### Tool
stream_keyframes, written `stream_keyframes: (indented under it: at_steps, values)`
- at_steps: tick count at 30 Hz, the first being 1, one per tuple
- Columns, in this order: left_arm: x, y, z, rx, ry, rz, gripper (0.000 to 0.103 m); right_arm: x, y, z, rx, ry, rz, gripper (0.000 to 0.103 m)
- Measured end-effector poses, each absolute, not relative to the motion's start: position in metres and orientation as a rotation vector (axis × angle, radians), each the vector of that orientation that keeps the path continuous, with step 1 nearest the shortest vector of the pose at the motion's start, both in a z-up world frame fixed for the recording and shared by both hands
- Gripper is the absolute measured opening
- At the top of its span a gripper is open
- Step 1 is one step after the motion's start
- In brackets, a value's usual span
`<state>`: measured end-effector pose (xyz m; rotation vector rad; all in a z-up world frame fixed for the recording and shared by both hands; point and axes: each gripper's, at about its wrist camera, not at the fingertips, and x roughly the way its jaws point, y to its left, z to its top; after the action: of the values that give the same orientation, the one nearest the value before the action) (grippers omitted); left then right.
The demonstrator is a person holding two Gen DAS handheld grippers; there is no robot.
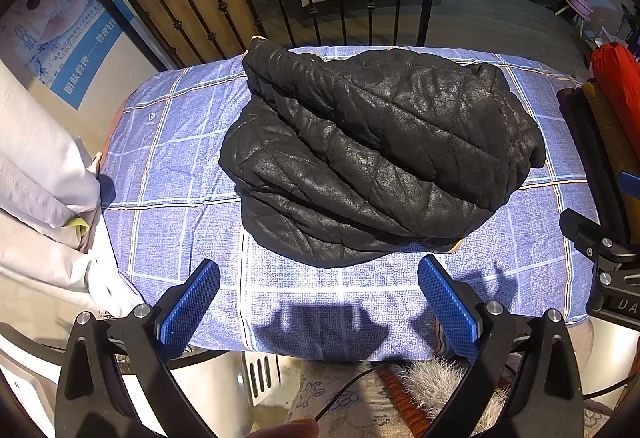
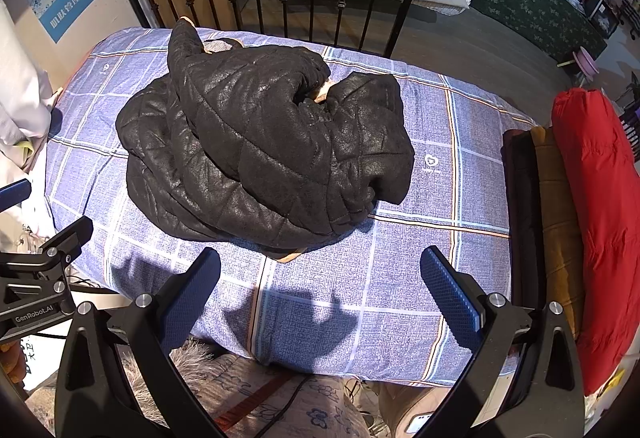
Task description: Fold large clothes
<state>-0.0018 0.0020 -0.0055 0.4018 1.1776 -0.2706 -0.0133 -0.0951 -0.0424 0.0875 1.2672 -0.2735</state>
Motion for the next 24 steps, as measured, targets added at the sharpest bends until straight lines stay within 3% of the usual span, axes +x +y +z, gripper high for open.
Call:
stream_keyframes:
  at_steps: [24]
  values:
    - [-0.0057, -0.0003, -0.0125, 0.396, 1.217, -0.292, 0.097, -0.0131, -0.0954, -0.0455, 0.095, 1.266, -0.277, 0.098]
